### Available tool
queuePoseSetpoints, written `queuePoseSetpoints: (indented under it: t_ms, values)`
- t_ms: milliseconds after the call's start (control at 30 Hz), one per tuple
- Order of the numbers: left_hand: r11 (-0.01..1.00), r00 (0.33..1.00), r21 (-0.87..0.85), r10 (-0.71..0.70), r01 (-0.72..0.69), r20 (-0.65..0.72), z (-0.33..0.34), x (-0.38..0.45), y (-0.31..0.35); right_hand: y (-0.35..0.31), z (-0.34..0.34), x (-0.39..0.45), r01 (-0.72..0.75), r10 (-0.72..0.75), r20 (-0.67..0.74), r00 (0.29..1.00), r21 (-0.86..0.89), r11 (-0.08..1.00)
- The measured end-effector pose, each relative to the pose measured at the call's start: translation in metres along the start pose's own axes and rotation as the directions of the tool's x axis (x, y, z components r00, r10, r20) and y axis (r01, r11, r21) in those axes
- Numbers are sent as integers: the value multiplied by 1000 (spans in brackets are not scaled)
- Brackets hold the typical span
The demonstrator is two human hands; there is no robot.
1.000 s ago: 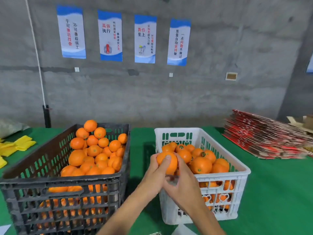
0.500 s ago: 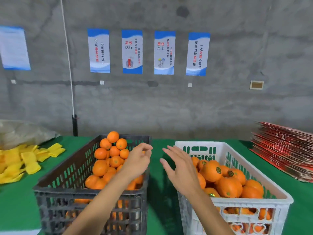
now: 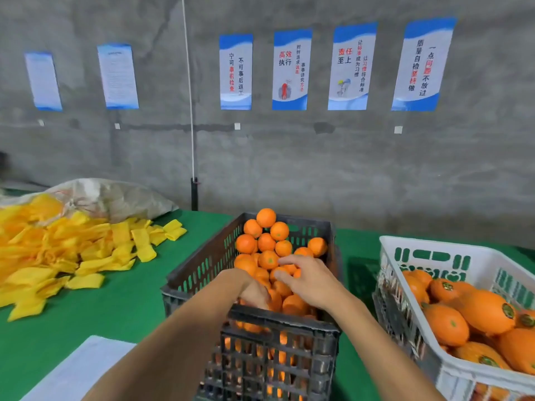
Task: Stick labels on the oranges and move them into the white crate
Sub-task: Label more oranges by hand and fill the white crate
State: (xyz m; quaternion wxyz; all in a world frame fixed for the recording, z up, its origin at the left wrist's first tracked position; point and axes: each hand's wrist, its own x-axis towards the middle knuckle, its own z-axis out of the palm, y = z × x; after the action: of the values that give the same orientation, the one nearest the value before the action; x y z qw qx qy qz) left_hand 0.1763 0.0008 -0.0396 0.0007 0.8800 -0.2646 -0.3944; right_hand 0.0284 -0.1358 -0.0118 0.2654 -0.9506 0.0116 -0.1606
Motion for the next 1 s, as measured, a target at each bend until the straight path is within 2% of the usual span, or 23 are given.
queuePoseSetpoints:
  t_ms: [67,200,333,400,467,533,567,633,667,700,767,833,867,933,1000]
  values:
    - [999,998,-2,-33,32,-44,-1,8,-7,2,2,0,0,0,2,1000,6,1000]
    - [973,984,-230,-34,-7,-174,1,17,-10,5,7,-1,3,-3,-13,1000,-30,1000]
    - [988,999,-153,-12,20,52,4,16,1,7,10,1,1,-1,4,1000,-74,997]
    - [989,997,-138,-39,49,73,4,18,-1,8,11,1,-1,1,2,1000,-68,998]
    - [970,1000,-241,-15,8,-26,3,19,-2,8,13,2,-1,1,7,1000,-68,998]
    - [905,963,-422,-69,-50,-261,1,22,-2,9,14,1,-7,7,4,1000,-68,998]
    - [896,956,-441,-85,-49,-280,0,24,-3,9,14,0,-9,9,-2,1000,-66,998]
    - [949,997,-316,-35,11,-69,4,18,-2,7,12,-1,-6,5,-23,1000,-51,999]
    - [965,999,-261,-30,21,-31,5,12,-2,5,10,-2,-7,5,-36,999,-39,999]
    - [971,999,-239,-12,3,-38,5,8,-1,5,9,-3,-9,8,-46,999,-32,999]
    - [940,979,-305,98,-150,-180,3,-4,4,5,7,-5,-16,14,-76,997,-35,999]
    - [819,894,-432,200,-377,-400,4,-18,11,5,3,-7,-32,34,-166,986,13,999]
    - [733,818,-457,234,-504,-526,5,-26,15,4,0,-10,-38,54,-224,973,75,996]
    - [569,587,-368,263,-735,-766,7,-50,24,2,-8,-17,-32,103,-309,946,224,974]
    - [471,356,-190,292,-861,-888,13,-75,37,-1,-16,-27,0,120,-361,925,316,949]
